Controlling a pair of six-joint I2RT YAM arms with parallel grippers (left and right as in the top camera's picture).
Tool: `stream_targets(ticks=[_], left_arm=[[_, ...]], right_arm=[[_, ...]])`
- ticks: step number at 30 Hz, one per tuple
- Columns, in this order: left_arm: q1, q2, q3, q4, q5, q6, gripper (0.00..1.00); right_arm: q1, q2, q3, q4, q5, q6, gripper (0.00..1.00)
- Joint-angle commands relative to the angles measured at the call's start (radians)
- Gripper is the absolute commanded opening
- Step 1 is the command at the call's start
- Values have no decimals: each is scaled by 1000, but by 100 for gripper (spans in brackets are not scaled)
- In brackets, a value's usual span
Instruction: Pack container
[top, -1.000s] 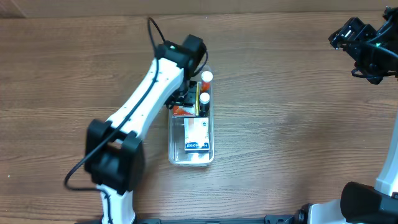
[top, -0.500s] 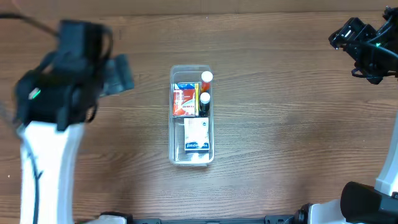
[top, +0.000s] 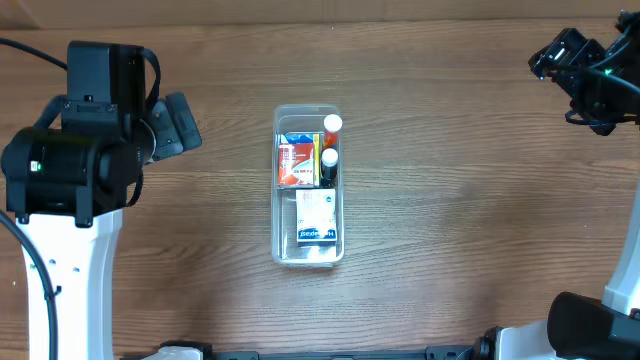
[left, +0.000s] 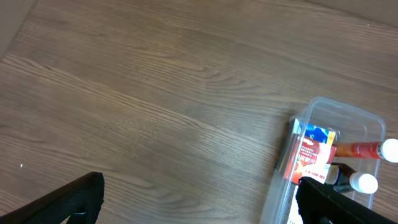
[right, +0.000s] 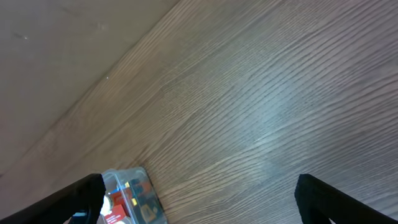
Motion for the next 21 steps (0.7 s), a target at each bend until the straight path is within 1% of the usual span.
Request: stream_targets(ticks=[1, 8, 10, 12, 14, 16, 17, 19, 21], left_arm=[[5, 10, 7, 4, -3, 1, 100], [5, 10, 7, 5, -3, 1, 100], [5, 10, 7, 5, -2, 1, 100], [5, 10, 7, 5, -3, 1, 100], [5, 10, 7, 5, -2, 1, 100], [5, 10, 7, 5, -3, 1, 100], [5, 10, 7, 5, -2, 1, 100], [5, 10, 7, 5, -2, 1, 100], [5, 10, 7, 5, -3, 1, 100]], right_arm=[[-1, 10, 6, 2, -8, -4, 100], [33, -21, -1, -10, 10, -11, 100], [71, -63, -2, 8, 134, -45, 100], [118, -108, -6, 72, 219, -122, 100], [171, -154, -31, 173, 229, -276, 100], [229, -212, -92, 274, 229, -426, 100], [249, -240, -128, 309, 229, -475, 100], [274, -290, -209, 363, 229, -522, 100], [280, -359, -344, 442, 228, -527, 100]])
